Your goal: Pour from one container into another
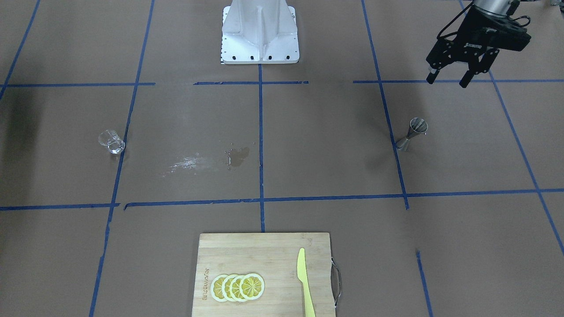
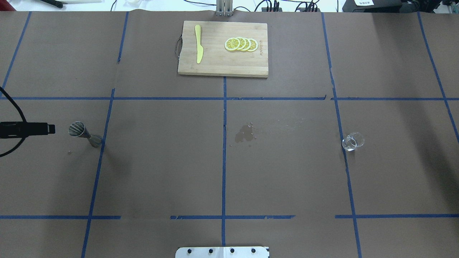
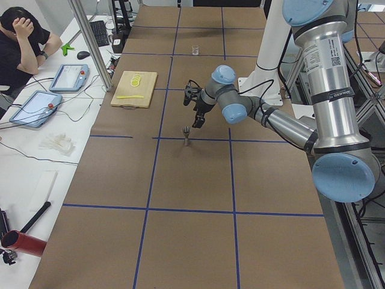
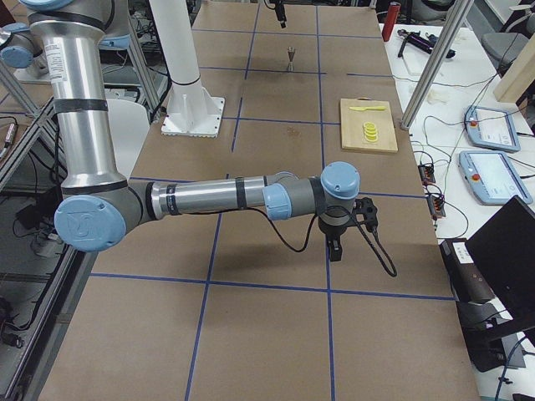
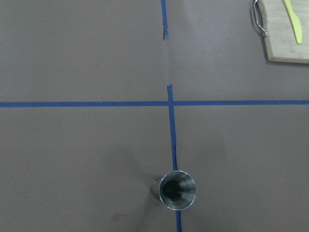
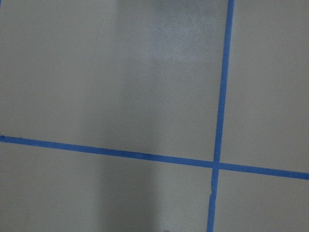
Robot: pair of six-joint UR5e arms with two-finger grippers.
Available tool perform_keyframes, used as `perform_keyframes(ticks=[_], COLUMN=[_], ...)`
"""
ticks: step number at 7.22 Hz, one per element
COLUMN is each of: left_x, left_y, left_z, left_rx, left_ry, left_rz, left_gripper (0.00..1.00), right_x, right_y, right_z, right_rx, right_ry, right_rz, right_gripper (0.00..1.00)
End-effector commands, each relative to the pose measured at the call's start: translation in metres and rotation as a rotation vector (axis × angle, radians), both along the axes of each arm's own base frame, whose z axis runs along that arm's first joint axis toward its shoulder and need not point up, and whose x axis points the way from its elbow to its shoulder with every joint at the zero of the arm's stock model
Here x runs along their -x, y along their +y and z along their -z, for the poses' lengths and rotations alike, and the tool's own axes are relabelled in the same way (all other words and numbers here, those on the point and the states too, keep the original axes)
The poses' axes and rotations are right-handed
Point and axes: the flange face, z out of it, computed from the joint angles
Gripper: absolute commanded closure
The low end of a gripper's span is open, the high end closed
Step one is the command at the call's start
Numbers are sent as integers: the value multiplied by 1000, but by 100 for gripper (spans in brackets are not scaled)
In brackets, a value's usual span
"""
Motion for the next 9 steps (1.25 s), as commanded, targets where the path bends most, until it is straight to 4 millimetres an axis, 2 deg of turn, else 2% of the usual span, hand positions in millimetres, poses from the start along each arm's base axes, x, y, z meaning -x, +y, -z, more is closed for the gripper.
perform_keyframes(ticks=[1, 2, 3, 4, 5, 6, 7, 8, 9], left_x=[-42, -57, -69, -91, -111, -133, -165, -201, -207], left_y=[21, 38, 50, 67, 80, 77, 66, 56, 47], left_z=[-6, -15, -21, -31, -38, -28, -34, -38, -39], left_rx=[-20, 3, 5, -7, -3, -3, -26, -41, -96], left_ry=[-34, -46, -56, -106, -166, -176, -211, -216, -224], left_rz=[95, 113, 150, 227, 279, 316, 404, 457, 524], left_gripper=[0, 0, 0, 0, 0, 0, 0, 0, 0], right_x=[14, 12, 10, 10, 8, 11, 17, 25, 40], right_y=[1, 10, 23, 30, 45, 53, 73, 89, 109], right_z=[17, 45, 63, 88, 97, 116, 139, 151, 161], right_rx=[-28, -81, -68, -85, -59, -20, -9, -36, -60], right_ry=[-22, -30, -41, -64, -73, -95, -111, -83, -52], right_rz=[24, 16, -31, -49, -88, -149, -184, -189, -216], right_gripper=[0, 0, 0, 0, 0, 0, 0, 0, 1])
